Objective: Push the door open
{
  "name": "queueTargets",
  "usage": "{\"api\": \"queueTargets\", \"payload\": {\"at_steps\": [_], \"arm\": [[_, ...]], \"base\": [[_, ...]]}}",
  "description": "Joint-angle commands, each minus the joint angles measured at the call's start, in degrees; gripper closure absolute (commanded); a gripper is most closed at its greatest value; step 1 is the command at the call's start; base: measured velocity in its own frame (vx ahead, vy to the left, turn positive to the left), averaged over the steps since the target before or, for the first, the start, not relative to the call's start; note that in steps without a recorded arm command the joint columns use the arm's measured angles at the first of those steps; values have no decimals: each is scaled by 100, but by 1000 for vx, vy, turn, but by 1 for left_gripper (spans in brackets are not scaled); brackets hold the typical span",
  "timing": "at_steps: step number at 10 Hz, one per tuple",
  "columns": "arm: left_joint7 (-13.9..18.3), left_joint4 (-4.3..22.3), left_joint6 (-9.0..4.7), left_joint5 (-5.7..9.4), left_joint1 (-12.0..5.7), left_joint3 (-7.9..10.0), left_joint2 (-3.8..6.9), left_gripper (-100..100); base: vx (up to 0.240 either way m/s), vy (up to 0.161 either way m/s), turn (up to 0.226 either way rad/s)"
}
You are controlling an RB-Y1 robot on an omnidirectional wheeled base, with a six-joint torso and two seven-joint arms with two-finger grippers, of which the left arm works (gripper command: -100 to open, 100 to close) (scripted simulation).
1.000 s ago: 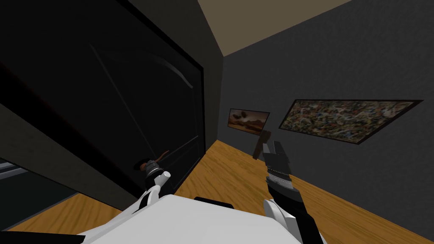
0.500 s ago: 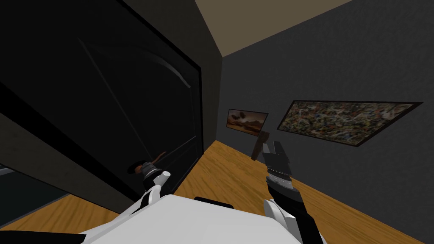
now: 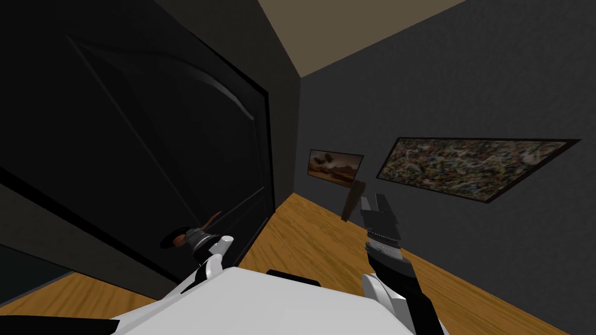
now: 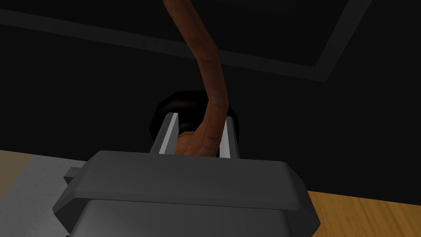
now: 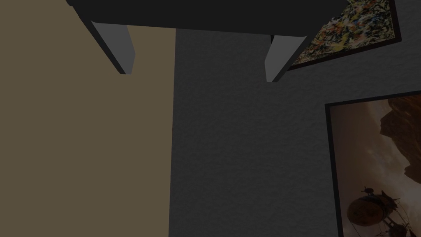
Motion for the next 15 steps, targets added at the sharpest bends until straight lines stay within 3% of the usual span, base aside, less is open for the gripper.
{"api": "queueTargets", "payload": {"at_steps": [1,2,3,6,12,14,15], "arm": [[-147,-174,-81,54,-104,121,-83,100],[-254,-214,-160,116,-141,258,-127,100],[-254,-214,-160,116,-141,258,-127,100],[-626,-352,-432,330,-269,730,-286,100],[-1174,-555,-833,646,-459,1425,-549,100],[-1157,-497,-852,653,-430,1441,-551,100],[-1284,-587,-1041,751,-501,1658,-546,100]], "base": [[44,-107,-10],[56,-118,-8],[51,-108,-12],[76,-199,-14],[79,-201,-22],[26,-103,-8],[81,-126,-86]]}}
